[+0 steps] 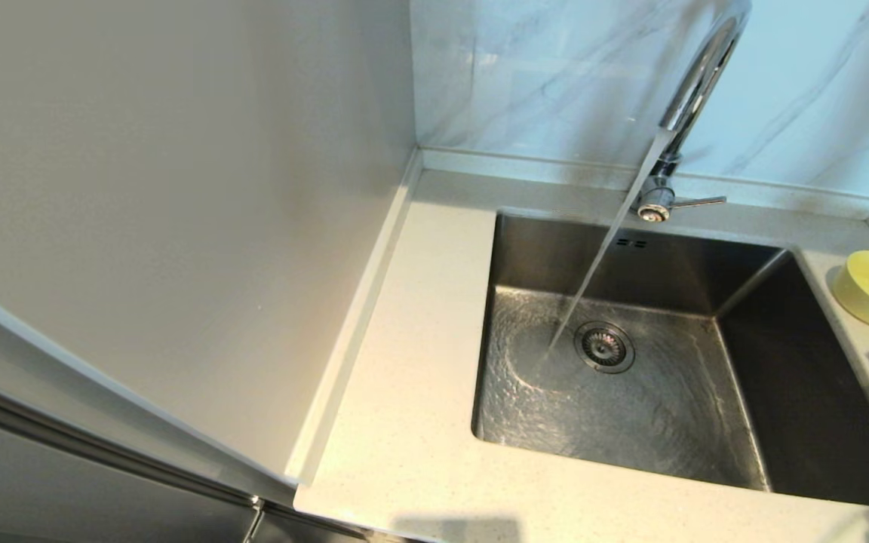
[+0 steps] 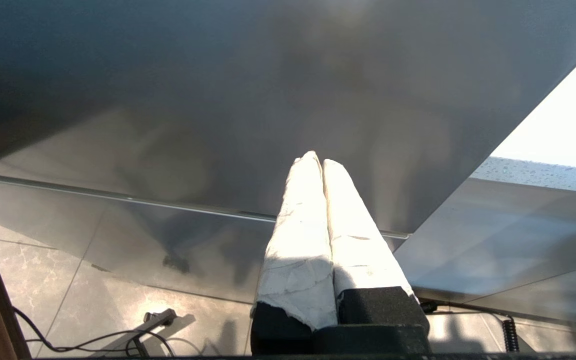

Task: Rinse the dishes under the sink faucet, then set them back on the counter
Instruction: Pick up the chopsticks

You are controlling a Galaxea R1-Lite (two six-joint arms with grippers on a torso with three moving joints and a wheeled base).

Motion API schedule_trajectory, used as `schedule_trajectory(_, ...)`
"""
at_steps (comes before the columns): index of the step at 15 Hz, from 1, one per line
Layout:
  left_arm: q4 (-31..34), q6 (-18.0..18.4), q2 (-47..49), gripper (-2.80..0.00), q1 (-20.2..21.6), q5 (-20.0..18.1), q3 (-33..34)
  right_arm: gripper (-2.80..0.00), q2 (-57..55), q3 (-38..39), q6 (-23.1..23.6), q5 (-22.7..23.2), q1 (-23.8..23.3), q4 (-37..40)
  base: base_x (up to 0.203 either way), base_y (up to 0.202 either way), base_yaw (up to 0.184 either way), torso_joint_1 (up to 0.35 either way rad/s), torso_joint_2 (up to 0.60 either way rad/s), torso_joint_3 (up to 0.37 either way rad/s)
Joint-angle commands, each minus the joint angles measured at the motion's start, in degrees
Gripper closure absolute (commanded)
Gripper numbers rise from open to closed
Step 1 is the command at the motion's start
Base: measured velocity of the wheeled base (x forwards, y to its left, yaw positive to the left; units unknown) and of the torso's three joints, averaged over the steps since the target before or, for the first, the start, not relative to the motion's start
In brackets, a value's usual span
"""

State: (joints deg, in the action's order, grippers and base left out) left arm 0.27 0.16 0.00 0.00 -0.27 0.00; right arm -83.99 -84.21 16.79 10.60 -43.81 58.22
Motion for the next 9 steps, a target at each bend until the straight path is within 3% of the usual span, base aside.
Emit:
schedule_trajectory(1,0.0,0.02,0.0,0.0,0.0,0.0,0.0,-2.8,-6.22,3.49,8.42,1.5,-3.99,-8.0,0.0,0.0,0.0,0.0,0.0,0.0)
schedule_trajectory(2,0.0,0.02,0.0,0.0,0.0,0.0,0.0,-2.8,-8.31,4.93,13.16,3.87,-6.43,-12.08,0.0,0.0,0.0,0.0,0.0,0.0)
schedule_trajectory(4,0.0,0.02,0.0,0.0,0.0,0.0,0.0,-2.8,-12.29,5.41,17.86,5.97,-8.39,-14.9,0.0,0.0,0.0,0.0,0.0,0.0)
schedule_trajectory(9,0.07,0.02,0.0,0.0,0.0,0.0,0.0,-2.8,-17.09,4.99,19.76,6.67,-8.66,-15.19,0.0,0.0,0.0,0.0,0.0,0.0)
